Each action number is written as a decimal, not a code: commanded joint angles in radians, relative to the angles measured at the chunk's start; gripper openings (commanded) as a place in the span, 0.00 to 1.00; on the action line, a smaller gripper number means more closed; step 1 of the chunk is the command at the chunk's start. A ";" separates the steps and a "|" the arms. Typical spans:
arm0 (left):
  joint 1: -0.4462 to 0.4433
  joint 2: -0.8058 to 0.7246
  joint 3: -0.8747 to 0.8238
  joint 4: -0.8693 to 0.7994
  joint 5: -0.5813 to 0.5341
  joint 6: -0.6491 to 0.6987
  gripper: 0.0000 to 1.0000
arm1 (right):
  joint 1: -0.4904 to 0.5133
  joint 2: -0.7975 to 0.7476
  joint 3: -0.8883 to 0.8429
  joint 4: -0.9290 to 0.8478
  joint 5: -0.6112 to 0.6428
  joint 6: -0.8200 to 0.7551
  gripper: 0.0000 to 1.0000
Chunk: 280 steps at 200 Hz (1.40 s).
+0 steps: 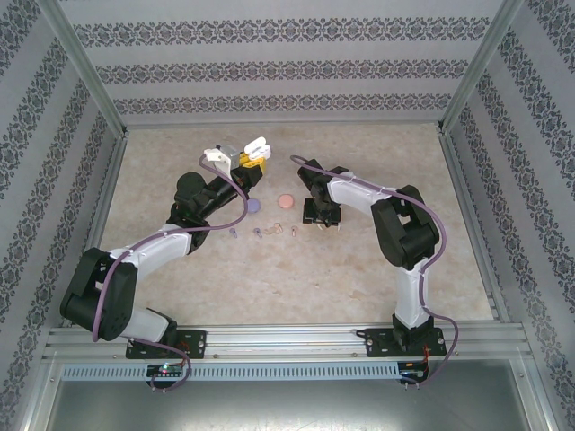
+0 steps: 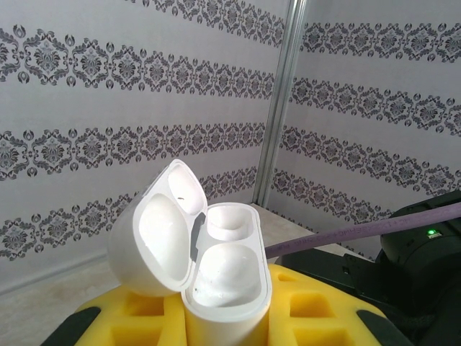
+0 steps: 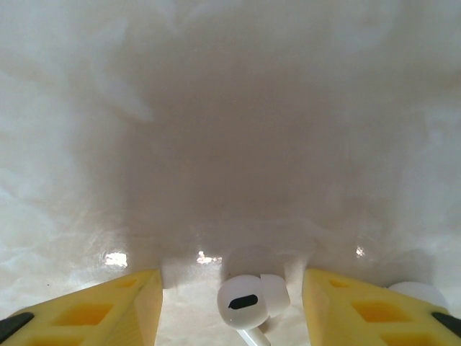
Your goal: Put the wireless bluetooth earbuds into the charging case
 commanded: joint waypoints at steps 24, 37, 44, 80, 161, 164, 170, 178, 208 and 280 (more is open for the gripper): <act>-0.004 -0.002 0.005 0.085 0.038 -0.021 0.00 | -0.002 0.012 0.013 0.002 0.019 0.000 0.52; -0.005 0.003 0.004 0.088 0.039 -0.025 0.00 | -0.003 0.015 0.013 0.003 0.019 0.002 0.50; -0.005 0.005 0.003 0.092 0.041 -0.027 0.00 | -0.002 0.016 0.013 0.005 0.017 0.003 0.49; -0.006 0.011 0.001 0.102 0.045 -0.035 0.00 | -0.008 0.018 0.014 0.008 0.018 0.003 0.46; -0.007 0.019 0.003 0.107 0.058 -0.042 0.00 | -0.018 0.016 0.001 0.022 0.014 0.008 0.39; -0.007 0.018 0.002 0.108 0.060 -0.042 0.00 | -0.018 0.016 -0.001 0.022 0.013 0.008 0.39; -0.006 0.021 0.002 0.107 0.061 -0.042 0.00 | -0.018 0.014 -0.003 0.025 0.011 0.010 0.38; -0.006 0.020 0.003 0.110 0.063 -0.042 0.00 | -0.019 0.015 -0.005 0.027 0.013 0.011 0.38; -0.006 0.024 0.002 0.110 0.067 -0.046 0.00 | -0.021 0.012 -0.013 0.035 0.006 0.009 0.35; -0.007 0.022 0.009 0.099 0.081 -0.045 0.00 | -0.025 -0.020 -0.046 0.080 -0.048 -0.111 0.47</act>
